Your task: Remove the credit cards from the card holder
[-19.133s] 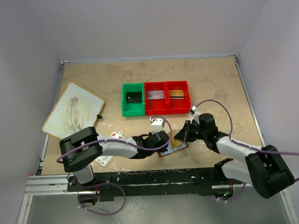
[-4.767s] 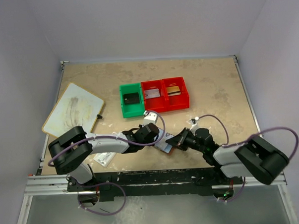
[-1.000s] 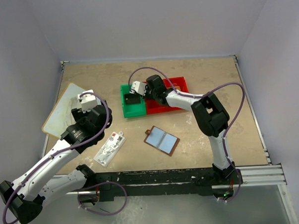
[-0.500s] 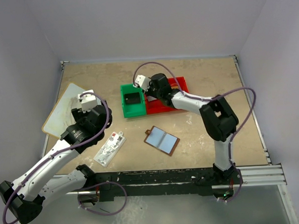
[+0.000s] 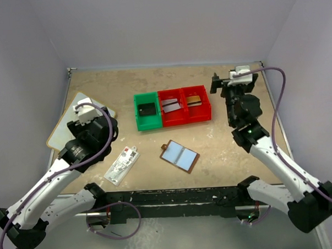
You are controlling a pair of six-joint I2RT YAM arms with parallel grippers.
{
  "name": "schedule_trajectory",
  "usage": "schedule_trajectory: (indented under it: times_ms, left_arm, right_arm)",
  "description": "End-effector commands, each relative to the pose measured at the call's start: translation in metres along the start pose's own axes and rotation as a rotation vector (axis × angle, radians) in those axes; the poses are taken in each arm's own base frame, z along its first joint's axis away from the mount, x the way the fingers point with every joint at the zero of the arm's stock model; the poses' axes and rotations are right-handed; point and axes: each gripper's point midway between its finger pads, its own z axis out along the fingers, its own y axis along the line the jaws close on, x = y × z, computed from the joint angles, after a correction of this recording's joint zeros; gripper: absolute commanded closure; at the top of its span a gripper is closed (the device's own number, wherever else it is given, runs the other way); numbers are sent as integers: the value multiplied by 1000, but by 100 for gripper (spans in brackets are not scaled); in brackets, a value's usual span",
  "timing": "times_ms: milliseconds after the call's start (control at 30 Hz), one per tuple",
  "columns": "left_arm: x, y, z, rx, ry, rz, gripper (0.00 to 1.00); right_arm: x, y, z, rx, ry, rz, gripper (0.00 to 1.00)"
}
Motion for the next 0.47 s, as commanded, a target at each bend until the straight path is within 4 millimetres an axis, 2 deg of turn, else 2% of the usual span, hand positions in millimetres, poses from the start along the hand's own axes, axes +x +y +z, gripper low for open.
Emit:
schedule_trajectory:
  times_ms: [0,67,167,300,433]
  left_arm:
    - [-65,21,-18,-47,-130,-159,12]
    - [-83,30,-25,-57,-161,-200,12]
    - [-100,41,-34,-64,-190,-241,12]
    - [-107,56,-41,-83,-212,-266,12]
    - [-107,67,-44,-99,-223,-269,12]
  right_arm:
    - [-3,-43,-32,191,22,147,0]
    - [-10,-53,-47,213,29,198,0]
    - [-15,-58,-68,191,36,302,0]
    - [-8,-53,-89,135,78,379,0]
    - [10,-48,-101,113,152,422,0]
